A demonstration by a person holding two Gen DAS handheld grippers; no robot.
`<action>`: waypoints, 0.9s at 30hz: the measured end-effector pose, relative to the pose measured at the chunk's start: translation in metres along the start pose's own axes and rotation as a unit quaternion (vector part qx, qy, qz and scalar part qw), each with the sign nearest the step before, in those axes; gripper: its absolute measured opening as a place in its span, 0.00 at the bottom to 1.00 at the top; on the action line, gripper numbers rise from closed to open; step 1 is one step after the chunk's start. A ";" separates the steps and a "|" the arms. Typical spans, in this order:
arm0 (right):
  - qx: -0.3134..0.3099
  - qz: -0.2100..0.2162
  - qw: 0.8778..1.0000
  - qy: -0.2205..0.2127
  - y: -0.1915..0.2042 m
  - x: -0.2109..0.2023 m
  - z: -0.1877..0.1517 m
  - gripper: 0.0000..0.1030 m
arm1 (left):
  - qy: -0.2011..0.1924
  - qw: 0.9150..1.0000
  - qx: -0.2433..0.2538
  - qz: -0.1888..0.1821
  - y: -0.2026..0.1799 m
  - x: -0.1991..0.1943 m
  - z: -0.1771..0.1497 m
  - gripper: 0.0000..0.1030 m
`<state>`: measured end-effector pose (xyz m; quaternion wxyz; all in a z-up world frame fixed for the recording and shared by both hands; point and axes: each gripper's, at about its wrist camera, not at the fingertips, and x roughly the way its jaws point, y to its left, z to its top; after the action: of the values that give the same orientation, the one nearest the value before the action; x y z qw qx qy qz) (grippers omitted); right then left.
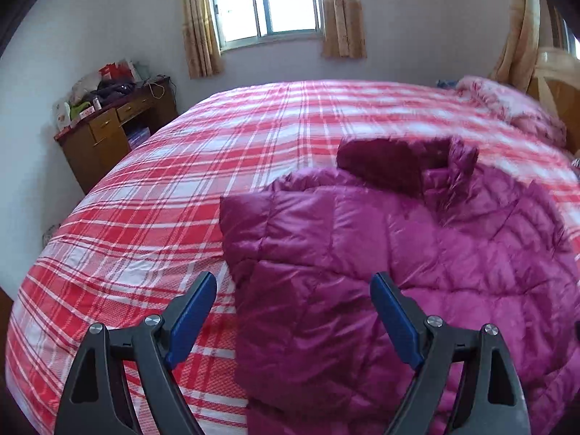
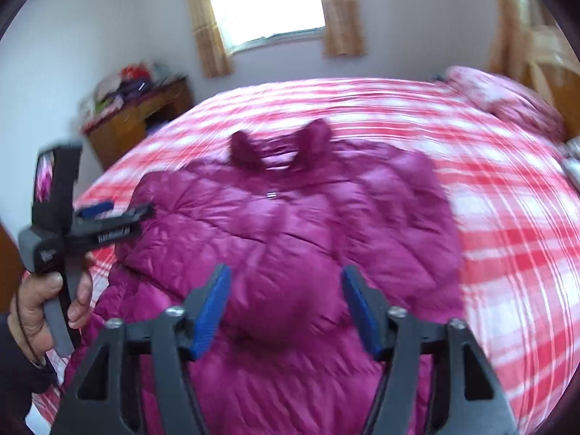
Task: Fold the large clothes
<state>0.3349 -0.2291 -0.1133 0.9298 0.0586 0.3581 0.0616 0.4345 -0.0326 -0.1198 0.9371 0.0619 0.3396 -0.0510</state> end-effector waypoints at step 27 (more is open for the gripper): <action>-0.018 -0.052 0.997 0.054 0.010 0.064 -0.024 0.51 | 0.083 0.996 0.017 -0.014 -0.024 0.066 -0.022 0.90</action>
<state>0.3656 -0.2076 -0.1714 0.9120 0.0199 0.4091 0.0224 0.4678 -0.0567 -0.1810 0.9037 0.0769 0.4163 -0.0644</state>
